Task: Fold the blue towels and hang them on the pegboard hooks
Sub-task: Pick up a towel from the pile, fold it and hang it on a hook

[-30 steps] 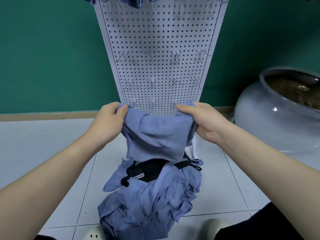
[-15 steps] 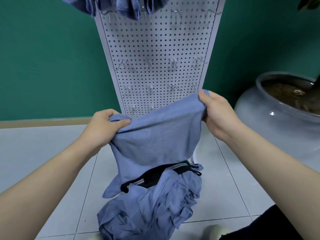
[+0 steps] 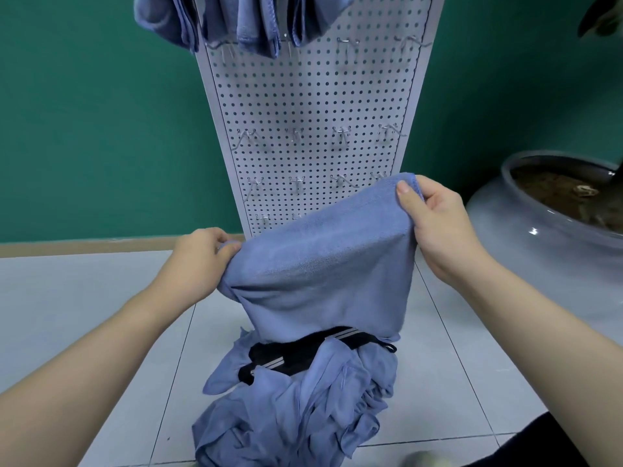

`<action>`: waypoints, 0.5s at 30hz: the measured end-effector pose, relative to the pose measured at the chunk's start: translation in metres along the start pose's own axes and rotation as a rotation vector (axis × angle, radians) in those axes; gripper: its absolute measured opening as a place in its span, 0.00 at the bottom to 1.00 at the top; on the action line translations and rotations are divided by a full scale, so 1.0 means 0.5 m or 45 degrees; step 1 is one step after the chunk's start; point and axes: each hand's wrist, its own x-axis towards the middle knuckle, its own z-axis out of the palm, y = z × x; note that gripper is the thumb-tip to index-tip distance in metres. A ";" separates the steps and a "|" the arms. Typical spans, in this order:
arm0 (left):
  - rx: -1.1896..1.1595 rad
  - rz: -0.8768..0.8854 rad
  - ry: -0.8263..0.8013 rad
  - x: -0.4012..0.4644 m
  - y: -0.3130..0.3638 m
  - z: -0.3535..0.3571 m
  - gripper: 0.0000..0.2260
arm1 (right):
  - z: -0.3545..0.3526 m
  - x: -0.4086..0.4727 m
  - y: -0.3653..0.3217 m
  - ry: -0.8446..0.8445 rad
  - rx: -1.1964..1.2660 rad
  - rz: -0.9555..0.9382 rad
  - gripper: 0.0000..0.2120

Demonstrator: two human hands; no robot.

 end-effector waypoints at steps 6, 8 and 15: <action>-0.110 -0.060 -0.119 -0.006 -0.015 0.003 0.17 | -0.007 -0.001 -0.009 0.007 -0.018 -0.051 0.16; -0.433 -0.216 -0.131 0.001 -0.023 -0.002 0.17 | -0.013 0.000 -0.014 0.018 -0.011 -0.056 0.18; -1.323 -0.579 -0.203 0.015 -0.005 -0.020 0.15 | -0.030 0.015 -0.001 0.002 0.023 0.012 0.25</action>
